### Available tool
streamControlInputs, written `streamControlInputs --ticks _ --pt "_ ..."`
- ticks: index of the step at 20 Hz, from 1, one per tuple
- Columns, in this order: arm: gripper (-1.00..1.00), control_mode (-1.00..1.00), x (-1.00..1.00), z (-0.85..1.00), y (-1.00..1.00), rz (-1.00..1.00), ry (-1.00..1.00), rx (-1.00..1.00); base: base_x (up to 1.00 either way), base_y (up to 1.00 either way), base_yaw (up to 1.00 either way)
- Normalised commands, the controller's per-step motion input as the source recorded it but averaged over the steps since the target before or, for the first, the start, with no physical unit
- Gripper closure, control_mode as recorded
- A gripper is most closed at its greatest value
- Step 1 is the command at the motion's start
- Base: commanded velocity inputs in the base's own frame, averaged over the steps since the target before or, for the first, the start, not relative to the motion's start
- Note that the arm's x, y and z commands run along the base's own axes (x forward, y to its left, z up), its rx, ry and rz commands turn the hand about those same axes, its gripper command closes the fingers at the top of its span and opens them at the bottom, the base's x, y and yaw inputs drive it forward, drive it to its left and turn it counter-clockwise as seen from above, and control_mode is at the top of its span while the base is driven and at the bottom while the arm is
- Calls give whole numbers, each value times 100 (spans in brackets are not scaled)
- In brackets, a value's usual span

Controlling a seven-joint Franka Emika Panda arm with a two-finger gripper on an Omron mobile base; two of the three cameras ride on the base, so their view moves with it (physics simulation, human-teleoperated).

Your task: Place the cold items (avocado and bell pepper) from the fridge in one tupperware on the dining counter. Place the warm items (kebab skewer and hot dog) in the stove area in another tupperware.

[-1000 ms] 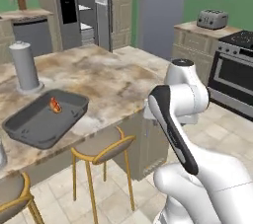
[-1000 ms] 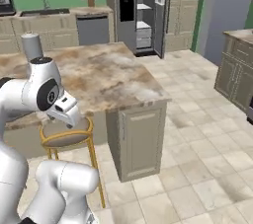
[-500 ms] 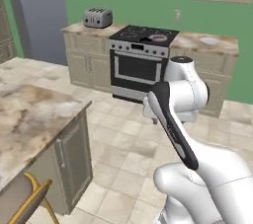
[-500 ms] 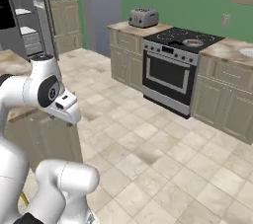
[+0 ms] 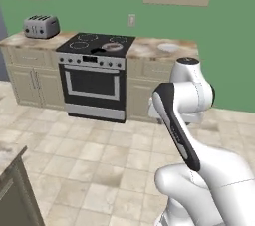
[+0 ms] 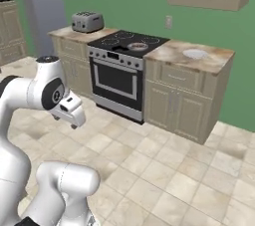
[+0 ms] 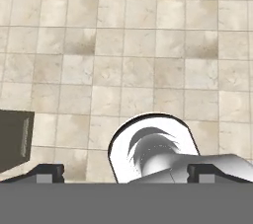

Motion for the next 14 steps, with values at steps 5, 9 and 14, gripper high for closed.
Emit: streamControlInputs --ticks 5,9,14 --pt "-100 100 0 0 0 0 0 0 100 -22 -18" --pt "-100 100 0 0 0 0 0 0 100 -15 -25" --pt "-100 100 0 0 0 0 0 0 100 -12 -25"
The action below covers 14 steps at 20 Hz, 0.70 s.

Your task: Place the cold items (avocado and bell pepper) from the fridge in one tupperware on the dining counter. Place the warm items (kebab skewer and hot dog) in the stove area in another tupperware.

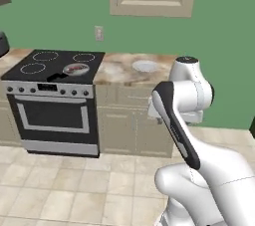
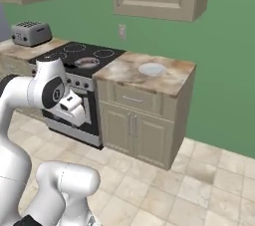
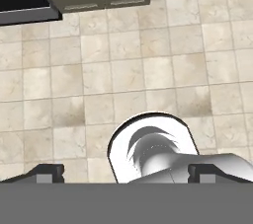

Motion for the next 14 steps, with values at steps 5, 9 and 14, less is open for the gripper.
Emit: streamControlInputs --ticks 5,9,14 --pt "-100 100 0 0 0 0 0 0 100 -1 -29" --pt "-100 100 0 0 0 0 0 0 100 17 -41" --pt "-100 100 0 0 0 0 0 0 95 85 -37"
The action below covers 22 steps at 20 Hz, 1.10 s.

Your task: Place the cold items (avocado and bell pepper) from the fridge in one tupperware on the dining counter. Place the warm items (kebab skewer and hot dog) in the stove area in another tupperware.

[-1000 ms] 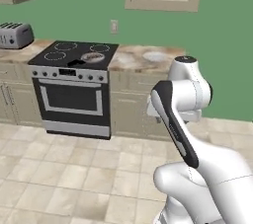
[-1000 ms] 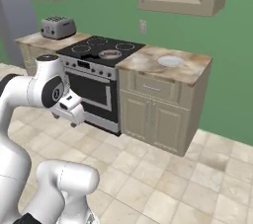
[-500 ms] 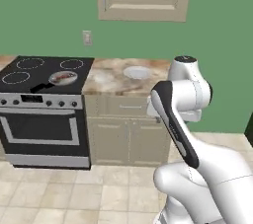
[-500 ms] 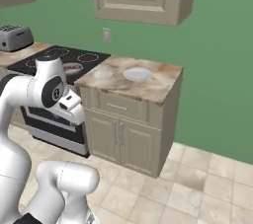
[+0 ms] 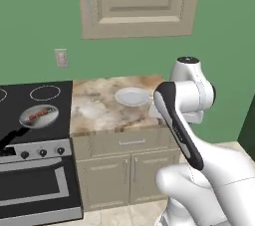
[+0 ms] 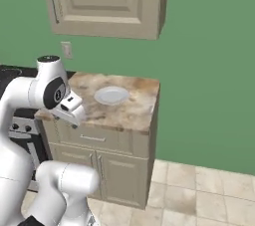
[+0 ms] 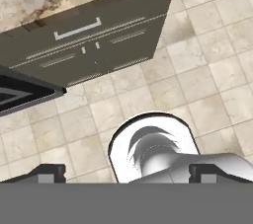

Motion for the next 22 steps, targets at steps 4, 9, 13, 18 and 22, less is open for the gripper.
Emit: streamControlInputs --ticks 4,9,13,18,22 --pt "-100 100 0 0 0 0 0 0 46 100 -23" --pt "-100 100 0 0 0 0 0 0 -49 77 -6" --pt "-100 100 0 0 0 0 0 0 -12 51 6" --pt "-100 100 0 0 0 0 0 0 26 50 0" --pt "-100 100 0 0 0 0 0 0 21 56 -3"
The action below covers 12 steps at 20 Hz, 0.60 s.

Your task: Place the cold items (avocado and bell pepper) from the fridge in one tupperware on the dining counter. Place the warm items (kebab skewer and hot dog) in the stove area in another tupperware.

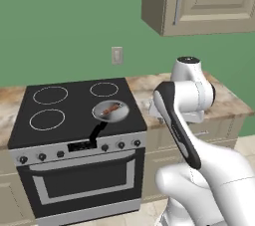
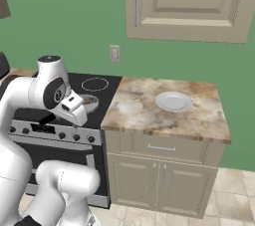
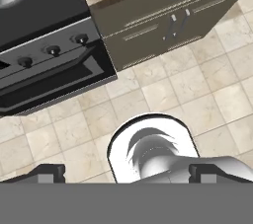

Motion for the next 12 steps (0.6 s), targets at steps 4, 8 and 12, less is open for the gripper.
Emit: streamControlInputs --ticks 4,8,12 --pt "-100 100 0 0 0 0 0 0 52 54 0" --pt "-100 100 0 0 0 0 0 0 37 67 -4" --pt "-100 -100 19 0 19 -5 0 0 15 25 -8"
